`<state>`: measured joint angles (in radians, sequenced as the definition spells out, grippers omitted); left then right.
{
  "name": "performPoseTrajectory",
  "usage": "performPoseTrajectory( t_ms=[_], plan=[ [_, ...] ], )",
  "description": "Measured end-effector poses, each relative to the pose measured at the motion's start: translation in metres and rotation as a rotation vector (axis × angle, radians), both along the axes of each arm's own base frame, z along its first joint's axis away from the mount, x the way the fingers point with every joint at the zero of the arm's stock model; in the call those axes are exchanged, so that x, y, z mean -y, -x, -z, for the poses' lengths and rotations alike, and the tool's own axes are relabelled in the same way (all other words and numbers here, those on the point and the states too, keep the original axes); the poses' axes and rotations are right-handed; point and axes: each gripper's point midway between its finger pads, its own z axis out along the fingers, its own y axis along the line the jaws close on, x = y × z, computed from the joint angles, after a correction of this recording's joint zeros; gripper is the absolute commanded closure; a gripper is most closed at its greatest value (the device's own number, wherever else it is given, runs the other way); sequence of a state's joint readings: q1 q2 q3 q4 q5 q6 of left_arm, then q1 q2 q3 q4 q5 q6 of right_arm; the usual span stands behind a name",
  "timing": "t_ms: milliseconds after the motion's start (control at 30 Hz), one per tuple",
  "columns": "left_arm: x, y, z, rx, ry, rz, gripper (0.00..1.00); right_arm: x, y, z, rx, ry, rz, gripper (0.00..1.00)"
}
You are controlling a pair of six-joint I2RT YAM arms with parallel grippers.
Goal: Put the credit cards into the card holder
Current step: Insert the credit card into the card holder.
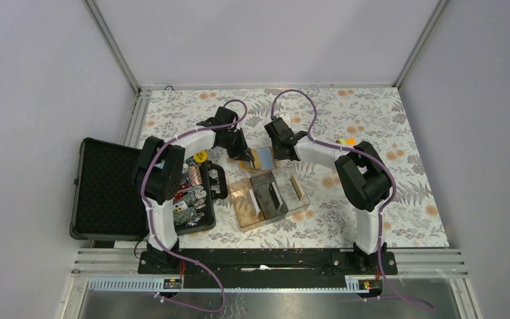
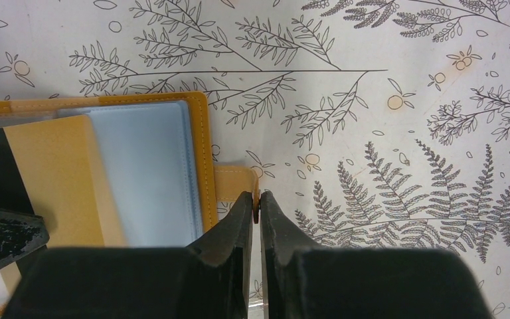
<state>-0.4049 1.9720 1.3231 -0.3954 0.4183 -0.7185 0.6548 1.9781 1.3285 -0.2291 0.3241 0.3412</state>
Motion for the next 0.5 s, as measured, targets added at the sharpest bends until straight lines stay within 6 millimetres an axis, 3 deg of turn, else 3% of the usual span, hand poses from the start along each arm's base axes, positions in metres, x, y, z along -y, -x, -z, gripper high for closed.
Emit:
performPoseTrajectory(
  t_ms=[133, 500],
  plan=[
    [0.0010, 0.0001, 0.0000, 0.002, 0.003, 0.006, 1.00, -0.0002, -0.0003, -0.0009, -0.001, 0.001, 0.000, 1.00],
    [-0.0034, 0.0022, 0.0044, 0.003, -0.060, 0.025, 0.73, 0.0002, 0.0002, -0.0016, -0.007, 0.006, 0.001, 1.00]
  ],
)
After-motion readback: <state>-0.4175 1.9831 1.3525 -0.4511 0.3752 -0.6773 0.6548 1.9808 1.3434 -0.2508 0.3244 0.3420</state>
